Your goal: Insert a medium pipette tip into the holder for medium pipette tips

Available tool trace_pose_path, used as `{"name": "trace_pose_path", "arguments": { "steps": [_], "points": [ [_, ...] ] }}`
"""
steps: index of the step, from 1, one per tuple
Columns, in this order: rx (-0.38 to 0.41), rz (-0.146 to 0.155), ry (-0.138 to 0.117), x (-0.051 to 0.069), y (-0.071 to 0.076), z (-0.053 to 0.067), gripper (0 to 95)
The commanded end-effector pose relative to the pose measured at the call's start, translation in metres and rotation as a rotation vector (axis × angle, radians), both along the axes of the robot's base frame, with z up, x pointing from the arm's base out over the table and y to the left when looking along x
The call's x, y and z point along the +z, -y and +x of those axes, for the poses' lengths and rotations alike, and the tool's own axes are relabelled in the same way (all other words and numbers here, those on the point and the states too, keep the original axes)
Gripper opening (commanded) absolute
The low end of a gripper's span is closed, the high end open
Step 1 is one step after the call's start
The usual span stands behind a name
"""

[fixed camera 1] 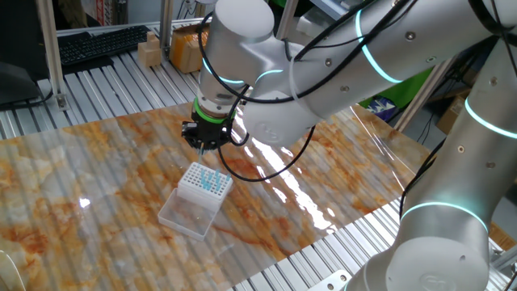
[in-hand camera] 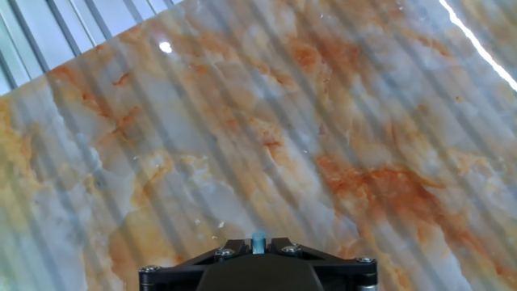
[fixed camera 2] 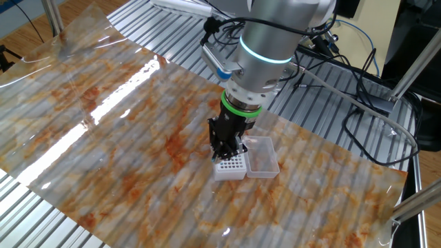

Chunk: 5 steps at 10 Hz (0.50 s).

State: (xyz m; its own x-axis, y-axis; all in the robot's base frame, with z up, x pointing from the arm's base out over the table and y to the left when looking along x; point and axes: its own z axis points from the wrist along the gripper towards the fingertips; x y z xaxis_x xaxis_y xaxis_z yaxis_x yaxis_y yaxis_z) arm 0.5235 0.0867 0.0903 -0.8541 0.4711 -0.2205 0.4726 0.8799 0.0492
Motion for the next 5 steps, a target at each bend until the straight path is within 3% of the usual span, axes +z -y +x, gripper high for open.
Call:
{"name": "trace_pose_path", "arguments": {
  "steps": [1, 5],
  "points": [
    [-0.003, 0.011, -0.015, -0.0002, -0.0014, -0.002, 0.0],
    [-0.003, 0.025, -0.042, 0.0007, -0.0029, -0.0046, 0.0]
  ]
}}
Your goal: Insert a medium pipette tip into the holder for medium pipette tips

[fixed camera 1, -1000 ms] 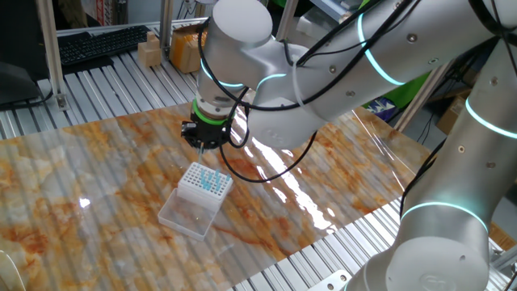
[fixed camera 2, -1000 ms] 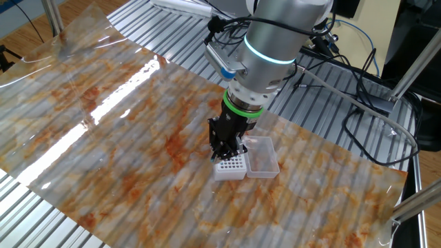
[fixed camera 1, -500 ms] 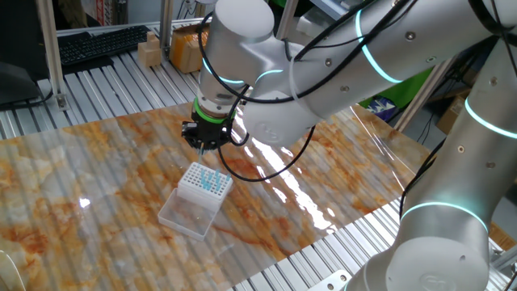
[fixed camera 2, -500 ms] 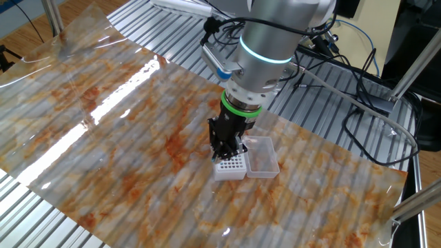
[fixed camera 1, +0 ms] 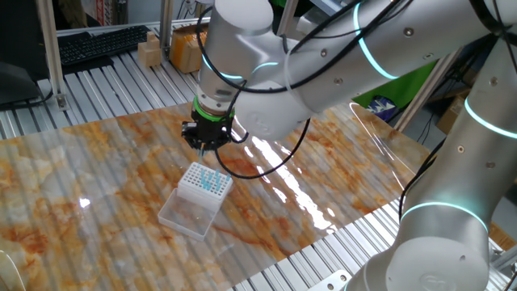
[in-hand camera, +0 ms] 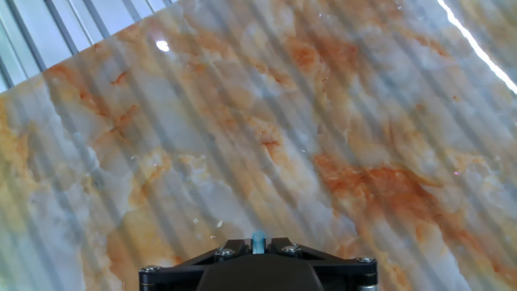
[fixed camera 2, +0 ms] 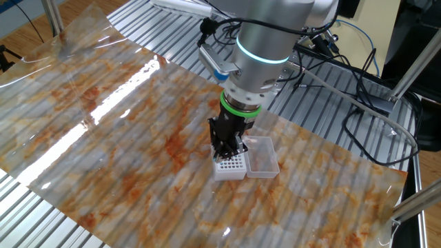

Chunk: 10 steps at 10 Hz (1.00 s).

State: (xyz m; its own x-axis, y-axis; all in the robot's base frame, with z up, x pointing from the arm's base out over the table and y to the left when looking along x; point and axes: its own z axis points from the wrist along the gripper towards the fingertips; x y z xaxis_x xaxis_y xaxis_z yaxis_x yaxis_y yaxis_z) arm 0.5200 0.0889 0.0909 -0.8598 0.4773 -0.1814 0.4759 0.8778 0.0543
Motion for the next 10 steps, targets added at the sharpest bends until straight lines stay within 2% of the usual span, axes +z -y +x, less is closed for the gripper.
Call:
{"name": "trace_pose_path", "arguments": {
  "steps": [1, 6, 9, 10],
  "points": [
    [-0.002, 0.004, -0.013, 0.0004, -0.0013, -0.0023, 0.0],
    [0.003, 0.013, -0.04, -0.001, -0.0022, -0.006, 0.0],
    [-0.008, 0.005, -0.061, -0.002, -0.0023, -0.0077, 0.0],
    [-0.012, 0.005, -0.074, -0.002, -0.0024, -0.0078, 19.0]
  ]
}}
